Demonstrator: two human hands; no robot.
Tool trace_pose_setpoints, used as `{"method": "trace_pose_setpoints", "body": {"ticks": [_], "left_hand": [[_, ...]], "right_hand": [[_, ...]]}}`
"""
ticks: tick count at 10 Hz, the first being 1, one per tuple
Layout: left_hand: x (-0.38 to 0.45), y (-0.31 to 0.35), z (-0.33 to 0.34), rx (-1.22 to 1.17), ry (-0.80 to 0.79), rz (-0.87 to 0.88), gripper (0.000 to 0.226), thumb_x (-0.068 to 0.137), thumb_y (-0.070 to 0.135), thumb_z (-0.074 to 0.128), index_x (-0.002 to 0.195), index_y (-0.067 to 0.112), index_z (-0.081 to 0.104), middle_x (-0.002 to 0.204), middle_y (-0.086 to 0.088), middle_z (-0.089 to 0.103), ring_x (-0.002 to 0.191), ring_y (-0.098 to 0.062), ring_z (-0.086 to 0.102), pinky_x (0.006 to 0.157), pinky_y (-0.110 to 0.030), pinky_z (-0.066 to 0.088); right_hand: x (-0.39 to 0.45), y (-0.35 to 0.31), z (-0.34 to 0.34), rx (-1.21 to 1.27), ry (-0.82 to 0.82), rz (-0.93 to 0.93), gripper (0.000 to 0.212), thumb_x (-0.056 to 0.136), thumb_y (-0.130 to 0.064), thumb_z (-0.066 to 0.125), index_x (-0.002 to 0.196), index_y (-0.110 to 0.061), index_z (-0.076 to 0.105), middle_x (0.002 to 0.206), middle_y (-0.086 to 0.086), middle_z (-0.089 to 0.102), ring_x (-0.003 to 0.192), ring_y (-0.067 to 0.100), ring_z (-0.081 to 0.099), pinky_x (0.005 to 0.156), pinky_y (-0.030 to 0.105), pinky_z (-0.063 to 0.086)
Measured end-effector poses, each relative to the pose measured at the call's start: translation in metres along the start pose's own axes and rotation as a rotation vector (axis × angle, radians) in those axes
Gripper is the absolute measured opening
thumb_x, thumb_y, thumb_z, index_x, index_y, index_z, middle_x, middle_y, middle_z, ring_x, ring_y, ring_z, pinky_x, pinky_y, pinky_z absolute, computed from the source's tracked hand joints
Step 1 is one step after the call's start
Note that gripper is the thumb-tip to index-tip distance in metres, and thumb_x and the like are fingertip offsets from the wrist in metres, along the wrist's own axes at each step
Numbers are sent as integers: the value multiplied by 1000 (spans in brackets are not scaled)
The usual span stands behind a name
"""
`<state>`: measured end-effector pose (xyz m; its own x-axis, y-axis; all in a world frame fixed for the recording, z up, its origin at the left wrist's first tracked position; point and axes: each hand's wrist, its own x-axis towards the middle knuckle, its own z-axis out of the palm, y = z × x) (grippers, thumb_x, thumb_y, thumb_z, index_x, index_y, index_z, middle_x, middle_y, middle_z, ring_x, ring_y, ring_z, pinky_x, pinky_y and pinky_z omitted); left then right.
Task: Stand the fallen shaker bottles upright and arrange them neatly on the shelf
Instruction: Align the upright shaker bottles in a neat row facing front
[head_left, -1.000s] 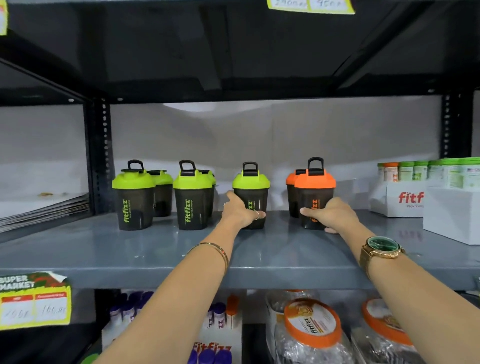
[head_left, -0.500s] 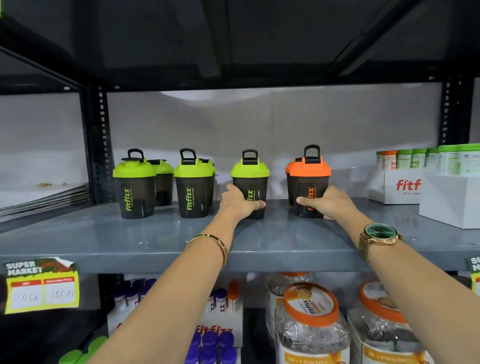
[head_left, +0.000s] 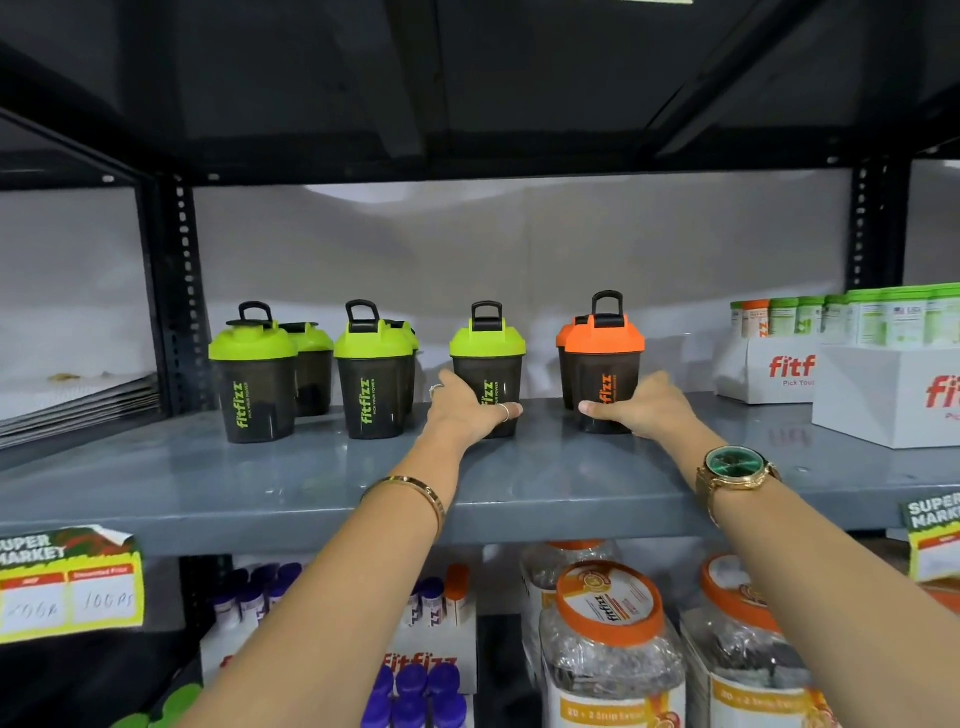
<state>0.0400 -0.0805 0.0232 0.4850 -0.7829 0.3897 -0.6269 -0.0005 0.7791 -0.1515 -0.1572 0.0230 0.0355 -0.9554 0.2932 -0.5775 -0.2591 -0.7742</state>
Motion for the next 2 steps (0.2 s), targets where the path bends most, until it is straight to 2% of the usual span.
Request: {"method": "trace_pose_setpoints", "body": {"ticks": [2], "left_hand": [[-12,0,-3,-51,61,-11,88,71,43,72,129,-1,23,135,-24,38,124,-37,39,97,-40,36]], "right_hand": [[-21,-3,5,-86,11,-53,100,60,-44,84,131,6,35,132,22,45,127,34,43,105,40,40]]}}
